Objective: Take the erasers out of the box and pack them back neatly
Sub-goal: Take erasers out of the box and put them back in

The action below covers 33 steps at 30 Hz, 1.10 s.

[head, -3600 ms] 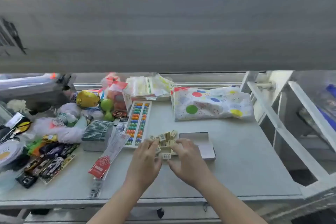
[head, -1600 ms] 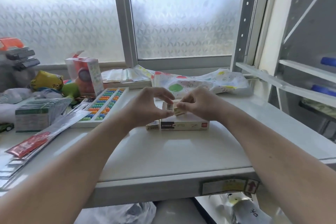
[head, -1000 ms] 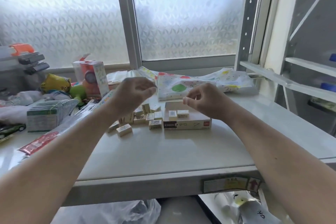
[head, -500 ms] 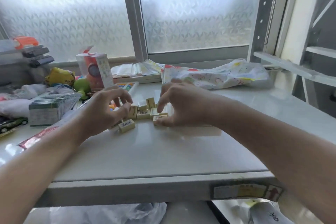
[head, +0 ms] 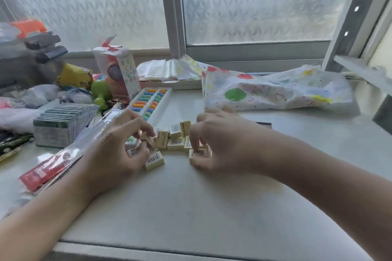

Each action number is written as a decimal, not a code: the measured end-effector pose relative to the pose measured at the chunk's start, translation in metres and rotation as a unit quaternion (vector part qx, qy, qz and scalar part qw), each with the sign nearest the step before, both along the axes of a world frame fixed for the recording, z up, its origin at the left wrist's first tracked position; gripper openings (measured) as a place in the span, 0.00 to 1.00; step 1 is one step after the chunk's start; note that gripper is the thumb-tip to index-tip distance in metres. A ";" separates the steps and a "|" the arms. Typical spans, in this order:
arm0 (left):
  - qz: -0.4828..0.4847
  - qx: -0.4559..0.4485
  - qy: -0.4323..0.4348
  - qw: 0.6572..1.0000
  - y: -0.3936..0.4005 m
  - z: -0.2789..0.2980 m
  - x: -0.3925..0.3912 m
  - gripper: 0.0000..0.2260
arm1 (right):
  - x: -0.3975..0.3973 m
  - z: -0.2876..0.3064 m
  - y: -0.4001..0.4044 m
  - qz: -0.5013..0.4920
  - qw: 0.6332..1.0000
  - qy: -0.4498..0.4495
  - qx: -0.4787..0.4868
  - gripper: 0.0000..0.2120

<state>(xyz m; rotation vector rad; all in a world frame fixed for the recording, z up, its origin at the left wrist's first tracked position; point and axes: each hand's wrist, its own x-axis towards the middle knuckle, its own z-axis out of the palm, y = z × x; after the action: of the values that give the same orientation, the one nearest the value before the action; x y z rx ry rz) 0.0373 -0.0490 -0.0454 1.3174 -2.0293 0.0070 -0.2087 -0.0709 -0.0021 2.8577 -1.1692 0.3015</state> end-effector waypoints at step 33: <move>-0.106 0.037 0.086 0.990 -0.019 0.046 -0.067 0.11 | -0.101 0.022 -0.029 0.036 0.896 -0.302 0.323 0.11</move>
<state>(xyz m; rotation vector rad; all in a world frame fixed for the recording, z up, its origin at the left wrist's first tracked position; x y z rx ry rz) -0.0298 -0.0682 0.0010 1.1007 -2.0259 -0.2731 -0.3096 -0.1000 0.0196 3.5188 -1.4742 1.0541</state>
